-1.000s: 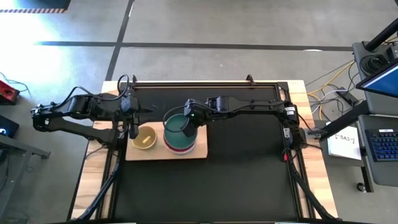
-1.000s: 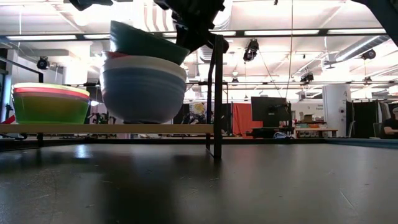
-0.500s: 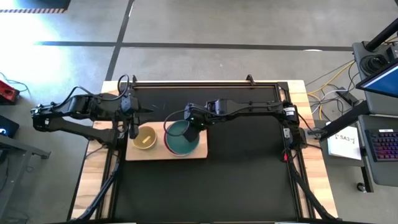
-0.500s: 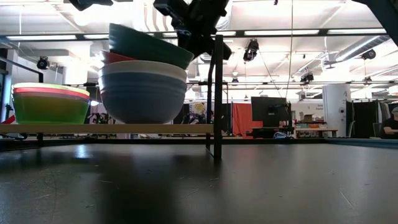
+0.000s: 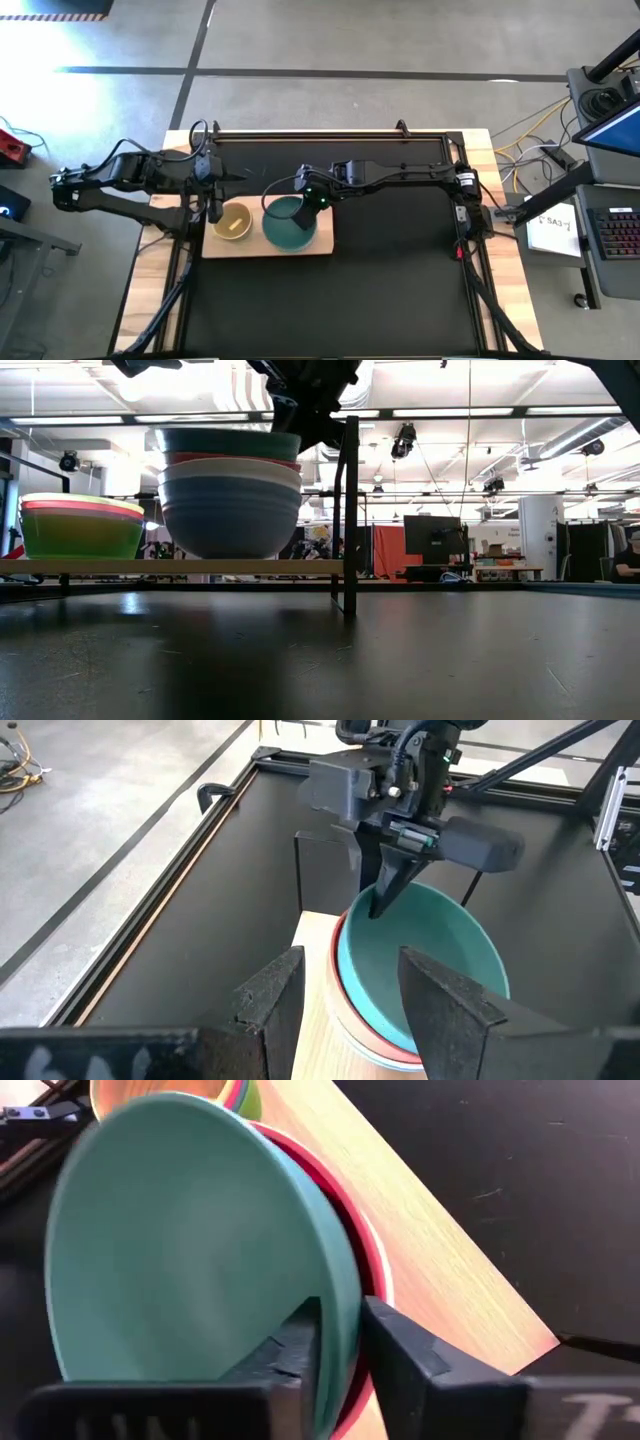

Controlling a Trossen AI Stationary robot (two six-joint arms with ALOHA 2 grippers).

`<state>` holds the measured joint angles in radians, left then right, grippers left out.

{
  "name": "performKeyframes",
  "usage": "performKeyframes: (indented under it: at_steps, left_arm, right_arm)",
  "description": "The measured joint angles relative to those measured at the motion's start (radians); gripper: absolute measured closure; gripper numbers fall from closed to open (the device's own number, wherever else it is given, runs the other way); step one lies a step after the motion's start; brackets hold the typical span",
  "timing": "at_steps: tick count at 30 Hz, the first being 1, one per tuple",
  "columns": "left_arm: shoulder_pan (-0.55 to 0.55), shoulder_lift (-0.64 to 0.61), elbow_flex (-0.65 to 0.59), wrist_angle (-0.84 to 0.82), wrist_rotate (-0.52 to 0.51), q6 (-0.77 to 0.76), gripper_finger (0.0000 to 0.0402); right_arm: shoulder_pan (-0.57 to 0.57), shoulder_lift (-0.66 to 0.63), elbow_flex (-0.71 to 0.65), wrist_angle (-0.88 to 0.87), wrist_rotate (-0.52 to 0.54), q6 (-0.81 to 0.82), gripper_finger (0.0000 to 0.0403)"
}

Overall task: Place and stack bowls onto a shelf
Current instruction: Stack the large green bowl on top of the large orange bowl on the shelf, then return to Home Position

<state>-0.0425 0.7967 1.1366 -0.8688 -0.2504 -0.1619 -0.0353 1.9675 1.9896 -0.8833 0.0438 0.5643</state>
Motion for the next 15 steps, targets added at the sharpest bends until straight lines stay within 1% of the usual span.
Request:
performKeyframes:
  at_steps: [4, 8, 11, 13, 15]
  left_arm:
    - [0.0, 0.0, 0.0, 0.0, 0.0, 0.0, 0.0257]
    - [0.0, -0.003, 0.0, -0.004, 0.005, 0.0, 0.0257]
    - [0.0, -0.009, 0.0, -0.003, 0.039, 0.002, 0.0257]
    - [0.0, -0.016, 0.0, -0.003, 0.06, 0.005, 0.0257]
    - [-0.004, -0.029, -0.006, 0.003, 0.064, 0.005, 0.0257]
  right_arm:
    - [0.0, 0.0, 0.011, -0.014, -0.005, -0.013, 0.03]
    - [0.0, 0.0, 0.084, -0.075, -0.065, -0.064, 0.027]
    - [0.005, -0.003, 0.141, -0.119, -0.07, -0.119, 0.026]
    - [0.009, -0.013, 0.164, -0.118, -0.07, -0.171, 0.0258]
    - [0.016, -0.028, 0.179, -0.136, -0.065, -0.231, 0.0257]
